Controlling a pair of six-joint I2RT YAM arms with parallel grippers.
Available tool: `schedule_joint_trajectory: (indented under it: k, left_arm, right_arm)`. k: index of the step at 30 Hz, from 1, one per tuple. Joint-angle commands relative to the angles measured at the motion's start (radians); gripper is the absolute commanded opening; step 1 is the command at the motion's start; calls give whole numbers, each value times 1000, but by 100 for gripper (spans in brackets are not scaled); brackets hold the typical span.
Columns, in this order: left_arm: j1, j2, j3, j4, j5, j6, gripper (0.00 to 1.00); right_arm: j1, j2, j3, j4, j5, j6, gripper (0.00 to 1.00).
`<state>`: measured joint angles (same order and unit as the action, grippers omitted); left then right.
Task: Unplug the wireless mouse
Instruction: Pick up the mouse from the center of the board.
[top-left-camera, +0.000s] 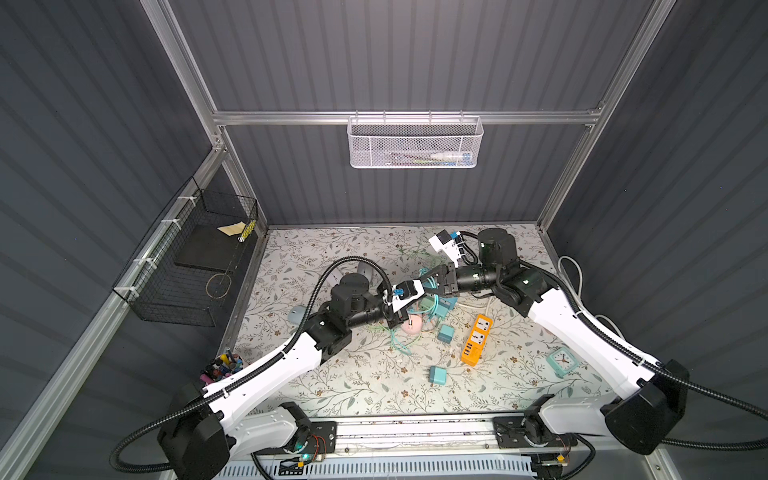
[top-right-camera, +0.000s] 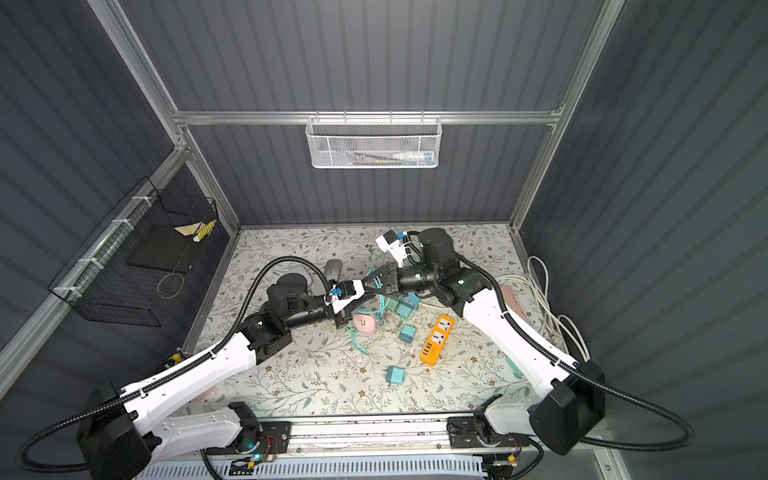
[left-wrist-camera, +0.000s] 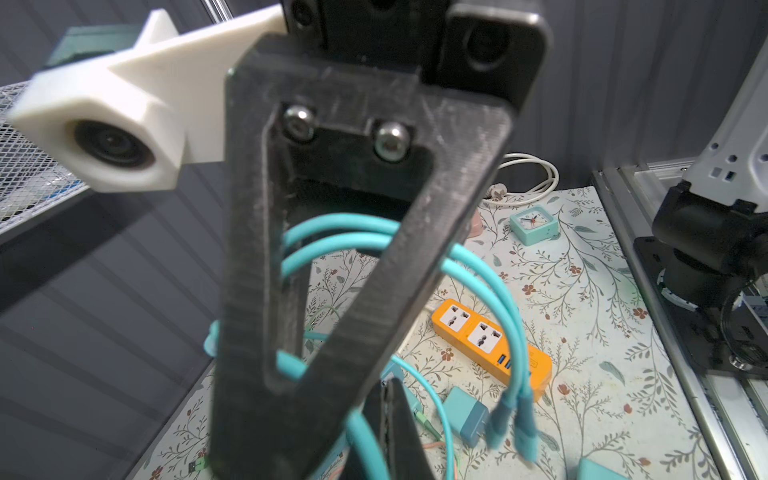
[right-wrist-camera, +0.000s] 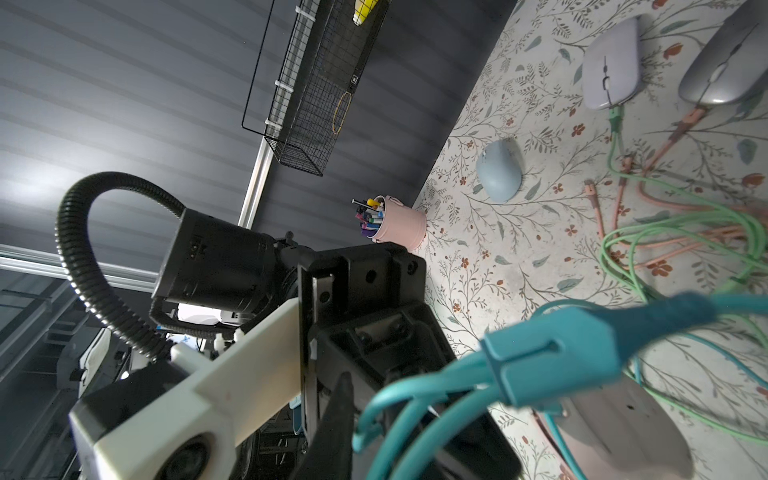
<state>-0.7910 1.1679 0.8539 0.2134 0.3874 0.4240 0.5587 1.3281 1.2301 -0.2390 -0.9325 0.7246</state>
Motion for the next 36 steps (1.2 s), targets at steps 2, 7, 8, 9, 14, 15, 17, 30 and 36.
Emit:
schedule_joint_trajectory:
  k: [2,7,8,9,14,15,17,30,36]
  left_arm:
    - [-4,7,55,11,28,-4,0]
    - [-1,-3,29,67,6,-29,79]
    - [2,-13,13,103,8,-43,88]
    - [5,-19,3,120,5,-53,93]
    - [22,-27,10,116,-52,-67,100]
    - [24,-25,8,118,-76,-67,100]
    - [32,-25,8,120,-105,-65,100]
    - [52,-60,-9,117,-214,-16,100]
    - [65,-63,-9,119,-222,-10,100]
  right_arm:
    - [6,-5,23,24,5,11,0]
    - [-5,-24,134,-170,54,-84,0]
    - [-7,-24,175,-252,84,-127,0]
    - [-7,-22,213,-324,125,-171,0]
    - [-14,15,358,-562,314,-327,0]
    - [-18,29,373,-576,333,-338,0]
    - [-23,63,392,-576,362,-356,0]
    - [-26,390,712,-675,521,-516,0]
    - [-26,380,713,-691,585,-591,0]
